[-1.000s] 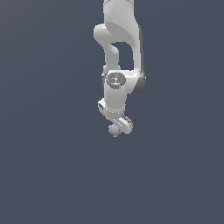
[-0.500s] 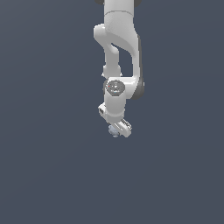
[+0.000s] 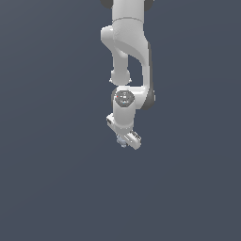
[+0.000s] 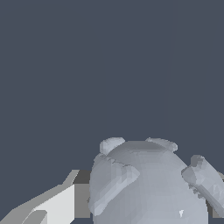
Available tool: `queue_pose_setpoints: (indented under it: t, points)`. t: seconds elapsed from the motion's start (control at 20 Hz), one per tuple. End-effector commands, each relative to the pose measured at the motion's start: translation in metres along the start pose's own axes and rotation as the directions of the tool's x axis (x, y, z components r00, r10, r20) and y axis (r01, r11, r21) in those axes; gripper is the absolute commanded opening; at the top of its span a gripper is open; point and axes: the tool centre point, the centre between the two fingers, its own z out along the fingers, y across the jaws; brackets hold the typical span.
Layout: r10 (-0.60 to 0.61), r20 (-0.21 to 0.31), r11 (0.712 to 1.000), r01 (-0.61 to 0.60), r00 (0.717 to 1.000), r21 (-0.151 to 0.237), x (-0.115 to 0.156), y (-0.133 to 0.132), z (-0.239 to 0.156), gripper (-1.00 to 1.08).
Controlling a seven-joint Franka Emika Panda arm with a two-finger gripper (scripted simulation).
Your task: Pick up the object and move it to a goal position.
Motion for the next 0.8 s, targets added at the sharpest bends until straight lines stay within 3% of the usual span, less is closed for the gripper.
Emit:
queue_pose_setpoints:
  t: [0.0, 0.75]
  points:
    - [0.001, 0.0, 1.0, -0.001, 1.0, -0.001, 0.0, 0.001, 0.001, -1.0]
    - [0.0, 0.0, 1.0, 0.0, 1.0, 0.0, 0.013, 0.004, -0.024, -1.0]
